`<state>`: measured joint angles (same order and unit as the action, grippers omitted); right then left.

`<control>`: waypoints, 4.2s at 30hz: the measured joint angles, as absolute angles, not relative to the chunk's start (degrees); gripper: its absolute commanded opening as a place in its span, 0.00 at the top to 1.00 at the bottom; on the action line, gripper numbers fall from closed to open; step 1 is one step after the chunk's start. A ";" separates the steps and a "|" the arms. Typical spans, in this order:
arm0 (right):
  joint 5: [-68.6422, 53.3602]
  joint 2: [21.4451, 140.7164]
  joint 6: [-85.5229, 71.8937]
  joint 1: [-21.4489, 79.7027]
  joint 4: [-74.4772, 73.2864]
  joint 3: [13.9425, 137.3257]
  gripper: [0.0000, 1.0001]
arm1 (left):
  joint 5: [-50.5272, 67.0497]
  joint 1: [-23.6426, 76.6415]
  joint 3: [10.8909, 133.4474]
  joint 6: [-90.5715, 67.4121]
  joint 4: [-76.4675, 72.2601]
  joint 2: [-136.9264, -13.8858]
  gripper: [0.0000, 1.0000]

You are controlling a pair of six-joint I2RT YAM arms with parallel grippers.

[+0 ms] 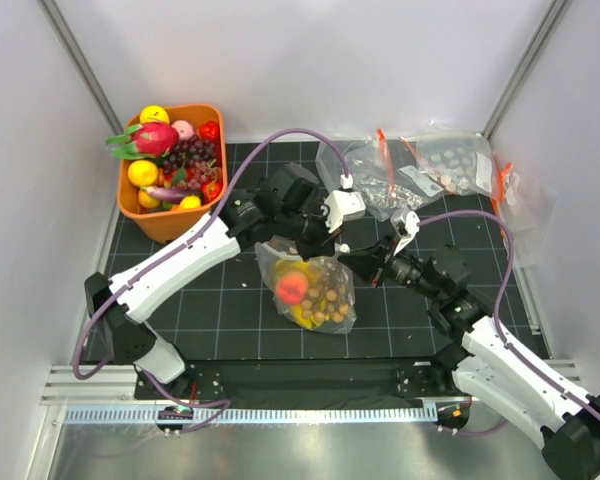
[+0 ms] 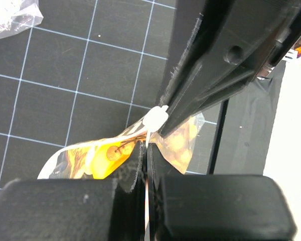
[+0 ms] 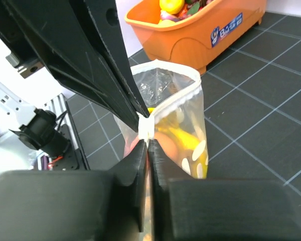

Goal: Place the food in the zip-top bag and seal the zipper
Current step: Zip the zipper food storage bag at the center of the board, then place the zipper food storage bag at the center of the board.

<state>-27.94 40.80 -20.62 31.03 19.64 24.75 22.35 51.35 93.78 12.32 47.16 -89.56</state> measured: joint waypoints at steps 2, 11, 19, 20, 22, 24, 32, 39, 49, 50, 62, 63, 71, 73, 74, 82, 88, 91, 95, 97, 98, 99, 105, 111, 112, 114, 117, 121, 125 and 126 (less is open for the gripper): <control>-28.05 41.28 -20.23 31.07 18.96 25.41 0.99 | 22.28 51.35 93.78 12.38 47.18 -89.56 0.81; -28.69 41.76 -19.42 31.40 16.25 26.48 0.99 | 22.35 51.35 93.76 11.90 46.78 -87.53 0.33; -31.51 41.78 -16.82 31.79 11.97 29.76 0.99 | 26.81 51.35 96.20 12.64 46.98 -85.41 0.36; -31.97 41.78 -16.49 31.86 11.60 30.22 0.99 | 27.44 51.35 97.10 12.80 47.46 -85.76 0.37; -32.77 41.78 -15.90 32.01 11.00 31.09 0.99 | 28.86 51.35 98.74 13.15 48.40 -86.61 0.38; -33.41 41.78 -15.29 32.21 10.81 31.79 0.99 | 29.87 51.35 99.70 13.69 48.90 -87.37 0.39; -34.26 41.76 -14.13 32.93 9.15 33.58 0.99 | 31.40 51.35 99.96 14.13 50.92 -88.99 0.58; -34.22 41.71 -13.80 33.28 8.19 33.87 0.99 | 31.55 51.35 99.94 14.63 51.11 -88.97 0.87; -33.71 41.50 -13.65 33.32 6.81 33.89 0.99 | 31.81 51.31 98.96 15.11 50.61 -88.97 1.00; -33.63 41.39 -13.65 33.32 6.61 33.89 0.99 | 31.79 51.31 98.80 15.11 50.43 -88.95 1.00; -26.06 33.87 -13.63 33.65 4.03 33.30 0.99 | 28.29 51.48 91.26 13.67 42.89 -83.68 1.00; -24.97 33.04 -13.63 33.65 3.77 33.28 0.99 | 28.01 51.46 90.94 13.47 42.54 -83.46 1.00; -7.53 26.22 -13.96 33.87 -0.23 33.21 0.99 | 23.97 50.24 89.82 9.47 40.69 -83.74 1.00; -1.41 24.95 -14.63 33.95 -1.89 33.21 0.99 | 22.76 49.80 89.30 8.14 39.86 -83.74 1.00; 2.15 24.64 -15.22 33.98 -2.81 33.26 0.99 | 22.11 49.67 88.86 7.03 39.22 -83.79 1.00; 24.27 27.14 -18.20 34.06 -9.58 36.05 0.99 | 16.69 49.43 85.10 -0.32 37.32 -86.87 1.00; 34.30 34.11 -19.42 34.06 -13.19 41.15 0.99 | 13.76 49.25 84.38 -6.09 37.69 -88.97 1.00; 37.47 37.74 -19.94 34.06 -13.78 43.03 0.99 | 12.27 49.19 83.92 -7.90 38.02 -89.25 1.00; 39.97 40.71 -20.21 34.06 -15.07 44.42 0.99 | 10.83 49.08 81.43 -9.23 38.02 -88.84 1.00; 40.60 41.63 -20.32 34.06 -15.31 44.93 0.99 | 10.07 49.08 79.61 -9.85 37.91 -88.38 1.00; 40.56 41.93 -20.36 34.11 -15.44 45.08 0.99 | 9.93 49.08 78.87 -10.09 37.74 -88.03 1.00; 40.56 42.17 -20.36 34.20 -15.53 45.15 0.99 | 9.61 49.08 78.13 -10.17 37.52 -87.53 1.00; 40.03 42.78 -20.71 34.28 -15.51 45.58 0.99 | 7.40 49.10 76.27 -10.68 37.34 -83.57 1.00; 35.16 42.92 -20.08 34.06 -14.11 46.11 0.99 | 5.48 49.08 77.01 -12.49 40.71 -80.09 1.00; 33.50 43.29 -19.90 33.98 -13.96 46.68 0.99 | 4.80 49.04 77.52 -12.91 41.91 -79.35 1.00; 30.59 44.88 -19.64 33.76 -13.30 48.23 0.99 | 2.87 48.95 78.70 -13.43 44.42 -77.69 1.00; 25.93 49.17 -19.62 33.52 -11.38 51.64 0.99 | 0.51 47.97 79.46 -14.46 46.61 -74.87 1.00; 20.32 56.53 -19.88 33.45 -7.75 54.43 0.99 | -0.89 41.65 78.94 -17.76 48.21 -72.66 1.00; 13.67 66.65 -21.32 33.69 -4.43 57.45 0.99 | 0.08 30.20 74.30 -21.82 47.11 -71.09 1.00; 12.08 68.86 -21.74 33.85 -3.70 58.26 0.99 | 0.25 28.01 73.25 -22.46 46.89 -70.54 1.00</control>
